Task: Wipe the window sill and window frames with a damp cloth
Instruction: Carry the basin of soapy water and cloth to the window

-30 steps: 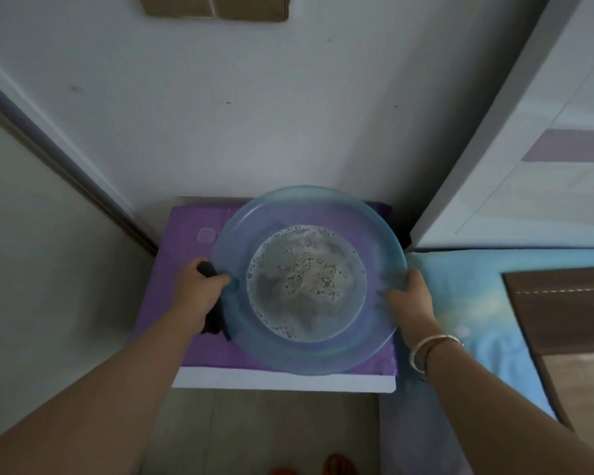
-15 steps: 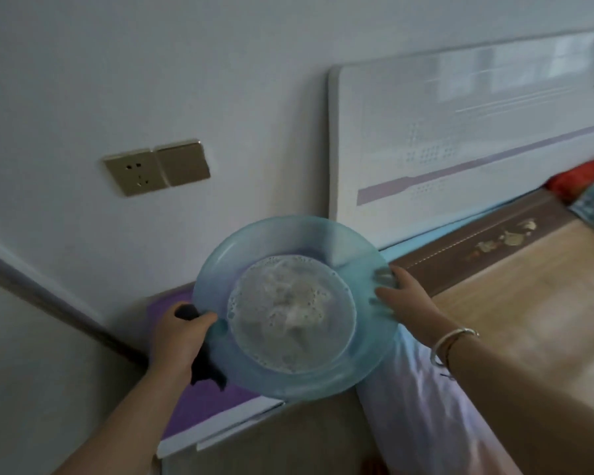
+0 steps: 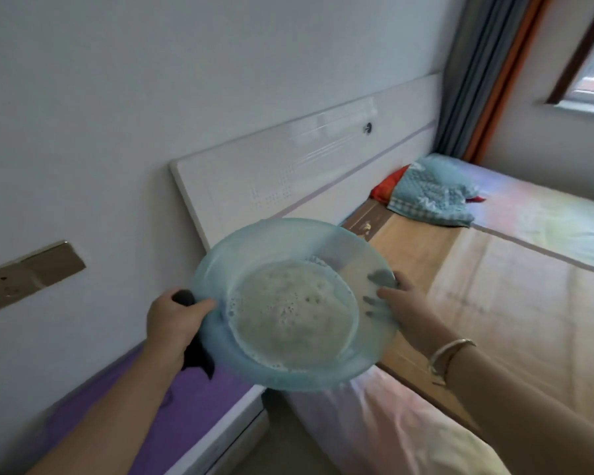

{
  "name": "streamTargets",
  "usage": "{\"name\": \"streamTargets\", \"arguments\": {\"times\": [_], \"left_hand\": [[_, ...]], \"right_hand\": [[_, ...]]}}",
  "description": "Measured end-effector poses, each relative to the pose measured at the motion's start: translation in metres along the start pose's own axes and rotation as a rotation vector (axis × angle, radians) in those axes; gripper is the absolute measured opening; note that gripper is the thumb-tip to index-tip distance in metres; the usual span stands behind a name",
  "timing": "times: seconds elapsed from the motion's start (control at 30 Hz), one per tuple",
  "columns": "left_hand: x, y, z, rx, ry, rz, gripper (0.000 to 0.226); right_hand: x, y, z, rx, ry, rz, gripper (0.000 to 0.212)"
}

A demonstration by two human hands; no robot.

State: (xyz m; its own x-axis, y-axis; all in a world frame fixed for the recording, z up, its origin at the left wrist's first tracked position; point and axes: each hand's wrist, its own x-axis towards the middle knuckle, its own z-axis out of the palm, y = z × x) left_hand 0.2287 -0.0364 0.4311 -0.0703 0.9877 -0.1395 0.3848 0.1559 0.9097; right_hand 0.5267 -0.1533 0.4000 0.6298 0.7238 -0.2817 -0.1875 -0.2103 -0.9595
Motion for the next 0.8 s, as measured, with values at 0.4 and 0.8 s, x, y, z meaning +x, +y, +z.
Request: {"name": "streamTargets", "arguments": {"times": [0.4, 0.8], "left_hand": [[-0.186, 0.092, 0.189, 0.01, -0.291, 0.223, 0.02], [-0.426, 0.138, 0.381, 0.104, -0.807, 0.356, 0.019]], "right_hand": [[-0.115, -0.017, -0.284, 0.085, 0.377, -0.087, 0.031], [-0.278, 0.048, -0.552, 0.233, 0.909, -0.067, 0.035]]}}
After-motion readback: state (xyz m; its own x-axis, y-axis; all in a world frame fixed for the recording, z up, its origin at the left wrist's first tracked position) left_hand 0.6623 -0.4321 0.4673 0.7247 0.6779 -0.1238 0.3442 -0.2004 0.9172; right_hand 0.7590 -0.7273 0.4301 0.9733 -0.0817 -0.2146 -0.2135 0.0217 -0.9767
